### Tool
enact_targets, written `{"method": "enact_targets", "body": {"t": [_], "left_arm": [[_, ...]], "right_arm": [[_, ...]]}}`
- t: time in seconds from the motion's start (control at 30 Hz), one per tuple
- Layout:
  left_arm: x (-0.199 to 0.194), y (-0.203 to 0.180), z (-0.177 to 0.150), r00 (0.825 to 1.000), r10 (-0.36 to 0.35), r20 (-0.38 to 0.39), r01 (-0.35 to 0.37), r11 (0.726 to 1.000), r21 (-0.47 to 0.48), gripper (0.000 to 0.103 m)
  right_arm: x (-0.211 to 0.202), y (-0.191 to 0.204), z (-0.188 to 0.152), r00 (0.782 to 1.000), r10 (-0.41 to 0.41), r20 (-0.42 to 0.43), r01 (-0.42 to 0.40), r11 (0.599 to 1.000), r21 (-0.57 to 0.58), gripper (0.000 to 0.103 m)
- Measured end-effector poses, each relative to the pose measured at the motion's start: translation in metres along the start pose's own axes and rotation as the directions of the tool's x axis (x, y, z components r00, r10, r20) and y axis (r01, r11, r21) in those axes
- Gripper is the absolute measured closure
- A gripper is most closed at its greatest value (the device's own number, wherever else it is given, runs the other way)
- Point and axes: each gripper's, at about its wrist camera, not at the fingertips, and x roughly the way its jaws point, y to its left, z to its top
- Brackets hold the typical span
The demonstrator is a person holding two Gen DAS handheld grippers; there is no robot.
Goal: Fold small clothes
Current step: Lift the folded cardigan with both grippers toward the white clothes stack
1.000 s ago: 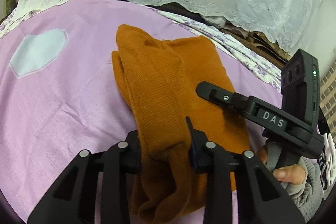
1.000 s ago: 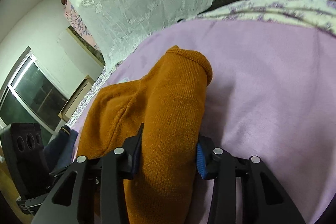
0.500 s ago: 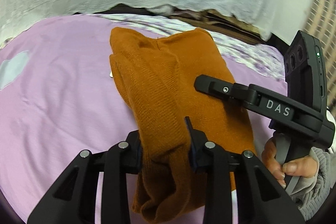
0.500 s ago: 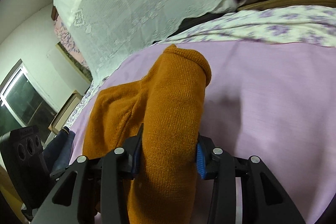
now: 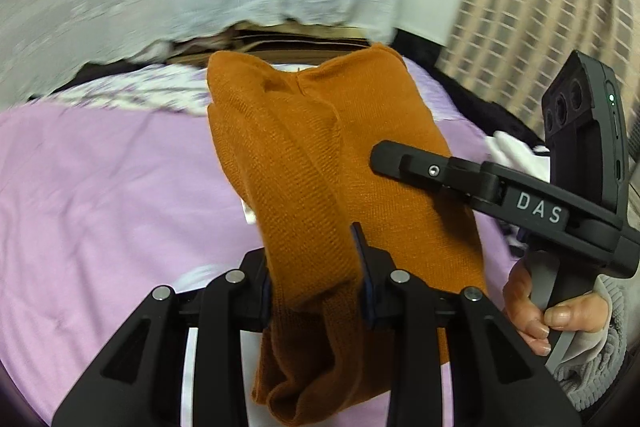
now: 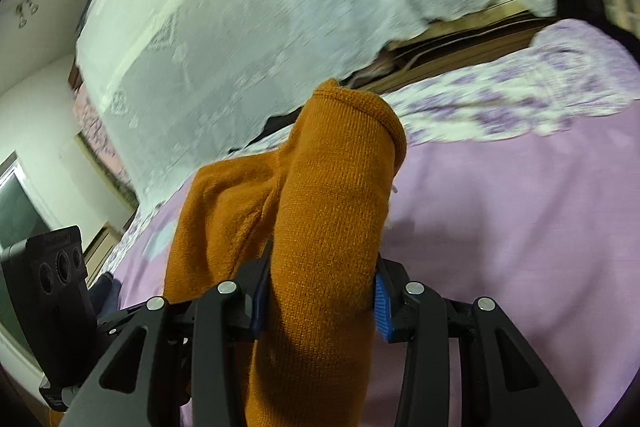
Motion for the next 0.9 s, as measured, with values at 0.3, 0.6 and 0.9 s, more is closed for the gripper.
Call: {"method": "enact_targets", "body": {"t": [0.3,0.6,0.9], "left_arm": [[0.016,-0.124,0.047,0.987,-0.158,0.000,0.157,0.979,0.133,0.072],[0.030,-0.248,0.079,0.956,-0.292,-0.028,0.287,0.914,0.287,0.072],[0.071,-0.303,0.073,0.926,-0.358,-0.116,0.376,0.873,0.311,0.071]], "right_arm": [[-0.119,-0.063,0.035,0.982,-0.131,0.133,0.123,0.990,0.067,0.061],[-0.236,-0.129,0.057,0.934,-0.286,0.214,0.254,0.953,0.164,0.061],[-0.273,-0.181,0.042,0.900,-0.385,0.206,0.333,0.910,0.247,0.062]]}}
